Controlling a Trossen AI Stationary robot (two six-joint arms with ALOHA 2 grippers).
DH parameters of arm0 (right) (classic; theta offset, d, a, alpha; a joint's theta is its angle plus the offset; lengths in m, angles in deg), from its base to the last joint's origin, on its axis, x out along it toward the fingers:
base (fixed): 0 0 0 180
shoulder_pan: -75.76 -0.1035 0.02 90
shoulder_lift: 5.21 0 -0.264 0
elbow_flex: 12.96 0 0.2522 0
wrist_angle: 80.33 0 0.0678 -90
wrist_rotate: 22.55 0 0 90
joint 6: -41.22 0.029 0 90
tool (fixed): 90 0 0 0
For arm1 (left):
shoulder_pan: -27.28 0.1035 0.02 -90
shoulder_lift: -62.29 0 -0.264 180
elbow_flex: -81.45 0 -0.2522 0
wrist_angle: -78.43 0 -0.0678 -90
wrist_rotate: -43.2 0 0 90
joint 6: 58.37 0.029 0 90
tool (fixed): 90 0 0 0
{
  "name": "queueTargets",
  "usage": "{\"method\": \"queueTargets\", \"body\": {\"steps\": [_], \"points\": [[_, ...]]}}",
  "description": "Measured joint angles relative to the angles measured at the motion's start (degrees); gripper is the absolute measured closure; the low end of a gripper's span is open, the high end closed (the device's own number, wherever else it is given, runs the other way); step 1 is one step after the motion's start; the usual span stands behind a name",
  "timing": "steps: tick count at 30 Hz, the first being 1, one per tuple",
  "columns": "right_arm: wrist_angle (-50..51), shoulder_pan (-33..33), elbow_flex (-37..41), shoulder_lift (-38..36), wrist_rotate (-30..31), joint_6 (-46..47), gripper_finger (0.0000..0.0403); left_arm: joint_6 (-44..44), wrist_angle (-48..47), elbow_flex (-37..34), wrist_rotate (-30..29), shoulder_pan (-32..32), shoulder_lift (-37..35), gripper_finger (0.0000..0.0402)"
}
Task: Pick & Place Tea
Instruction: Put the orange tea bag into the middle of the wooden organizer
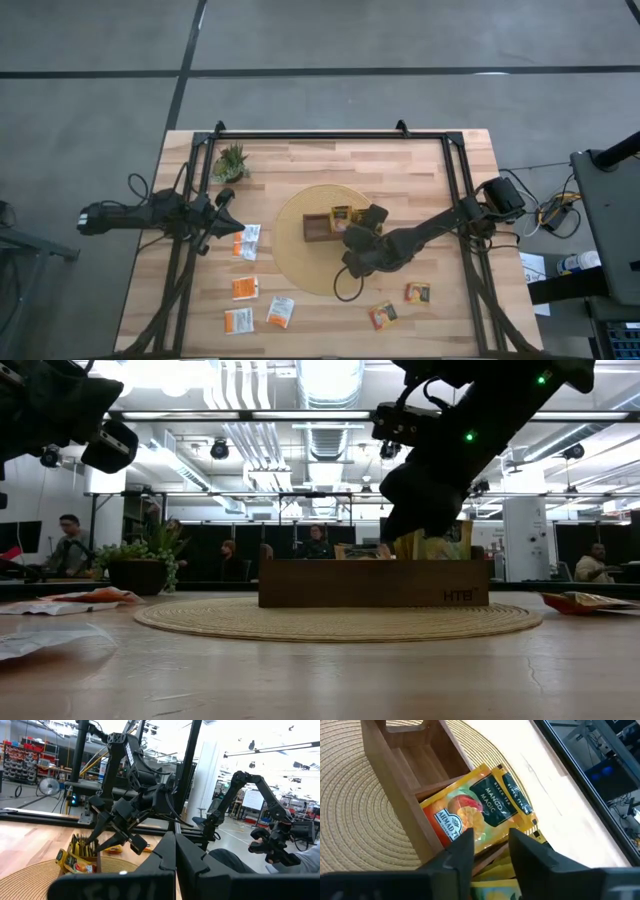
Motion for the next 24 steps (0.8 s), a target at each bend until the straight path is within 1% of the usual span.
{"method": "queueTargets", "body": {"steps": [4,10,16,21,24], "points": [[-0.11,0.0,-0.19,0.0,0.01,-0.02,0.0253,0.02,0.0,0.0,0.01,0.0,0.0,0.0402],[-0.17,-0.07,-2.38,0.0,-0.04,-1.52,0.0235,0.0,0.0,0.01,0.02,-0.01,-0.01,0.0402],[-0.77,0.07,-2.57,-0.02,-0.23,-1.56,0.0237,0.0,0.0,-0.01,0.0,0.01,0.01,0.0402],[-6.04,0.65,0.07,-0.04,-0.28,-1.8,0.0244,0.01,0.0,-0.01,0.01,-0.01,0.0,0.0402],[-6.46,0.74,0.24,-0.04,-0.93,-3.37,0.0256,0.01,0.0,-0.01,0.0,-0.01,-0.01,0.0402]]}}
